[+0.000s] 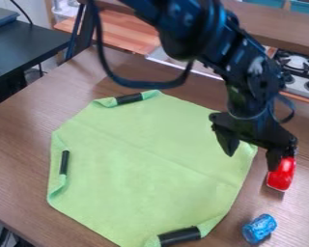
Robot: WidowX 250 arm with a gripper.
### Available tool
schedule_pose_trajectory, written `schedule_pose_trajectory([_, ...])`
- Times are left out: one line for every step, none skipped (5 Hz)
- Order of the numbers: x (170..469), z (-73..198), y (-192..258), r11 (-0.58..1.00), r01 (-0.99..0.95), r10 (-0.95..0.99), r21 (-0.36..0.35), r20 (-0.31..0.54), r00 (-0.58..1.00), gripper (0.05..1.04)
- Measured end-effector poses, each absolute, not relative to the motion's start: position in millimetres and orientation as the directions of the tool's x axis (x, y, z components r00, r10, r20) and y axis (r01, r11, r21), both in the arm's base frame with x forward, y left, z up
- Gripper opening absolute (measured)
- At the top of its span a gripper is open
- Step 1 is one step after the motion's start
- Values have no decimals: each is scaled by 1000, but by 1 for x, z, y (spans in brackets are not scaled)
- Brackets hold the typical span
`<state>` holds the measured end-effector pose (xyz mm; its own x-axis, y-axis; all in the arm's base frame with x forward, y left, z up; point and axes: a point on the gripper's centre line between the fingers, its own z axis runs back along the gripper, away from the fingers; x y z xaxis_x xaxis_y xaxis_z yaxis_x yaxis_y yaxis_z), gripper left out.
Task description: Put the red figure on the bottom left of the cloth
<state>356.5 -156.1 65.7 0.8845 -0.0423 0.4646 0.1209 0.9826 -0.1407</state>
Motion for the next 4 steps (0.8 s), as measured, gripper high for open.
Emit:
schedule_pose_trajectory([364,49,-166,988,25,46,-151,444,895,997])
schedule_pose_trajectory([372,41,-174,989,-4,69,-147,444,893,997])
schedule_pose_trajectory([382,38,-188,989,-6,74,-151,452,889,997])
schedule_pose_trajectory([392,35,-198,988,-20,88,-154,455,886,997])
